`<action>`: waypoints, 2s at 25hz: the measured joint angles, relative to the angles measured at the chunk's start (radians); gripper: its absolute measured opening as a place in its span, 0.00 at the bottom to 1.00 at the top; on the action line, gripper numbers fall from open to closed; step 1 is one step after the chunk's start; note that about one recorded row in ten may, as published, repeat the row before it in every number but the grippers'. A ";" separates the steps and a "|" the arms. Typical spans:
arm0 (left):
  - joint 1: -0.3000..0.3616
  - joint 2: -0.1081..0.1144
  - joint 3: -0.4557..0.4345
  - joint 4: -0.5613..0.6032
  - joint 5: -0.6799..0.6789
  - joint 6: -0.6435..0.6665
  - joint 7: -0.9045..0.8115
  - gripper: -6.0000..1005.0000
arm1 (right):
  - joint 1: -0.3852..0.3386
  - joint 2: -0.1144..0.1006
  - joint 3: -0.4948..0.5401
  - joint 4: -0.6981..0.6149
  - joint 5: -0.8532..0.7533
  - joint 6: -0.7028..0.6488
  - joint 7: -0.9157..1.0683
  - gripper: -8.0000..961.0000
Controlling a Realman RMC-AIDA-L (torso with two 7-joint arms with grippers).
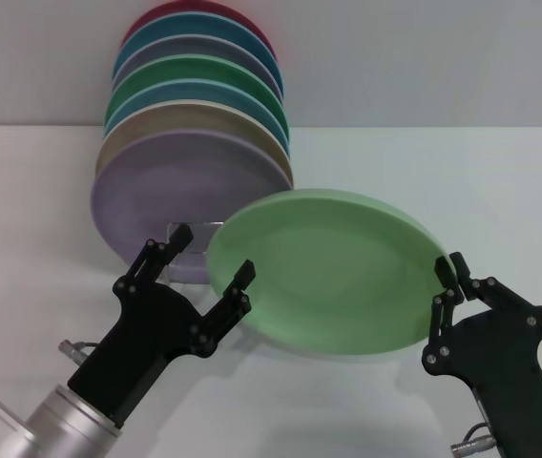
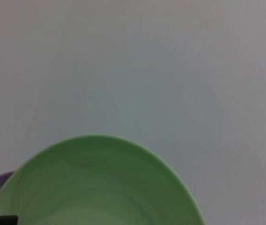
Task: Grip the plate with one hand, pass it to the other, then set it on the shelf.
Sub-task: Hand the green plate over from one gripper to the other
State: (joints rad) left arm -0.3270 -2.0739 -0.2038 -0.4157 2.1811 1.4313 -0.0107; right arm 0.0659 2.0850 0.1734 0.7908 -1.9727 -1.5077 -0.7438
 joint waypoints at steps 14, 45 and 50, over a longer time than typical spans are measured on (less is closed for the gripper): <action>-0.004 0.000 0.000 0.009 0.001 -0.003 0.000 0.65 | 0.000 -0.002 -0.002 0.002 0.000 0.000 -0.001 0.03; -0.011 0.000 -0.009 0.015 -0.004 -0.013 0.003 0.27 | 0.000 -0.003 -0.014 0.004 -0.007 -0.005 -0.012 0.03; -0.008 0.001 -0.009 0.017 -0.001 -0.012 0.003 0.26 | 0.001 -0.004 -0.014 0.004 -0.005 -0.007 -0.013 0.03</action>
State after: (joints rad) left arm -0.3347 -2.0728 -0.2132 -0.3987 2.1805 1.4194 -0.0076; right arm 0.0665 2.0815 0.1595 0.7946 -1.9778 -1.5152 -0.7567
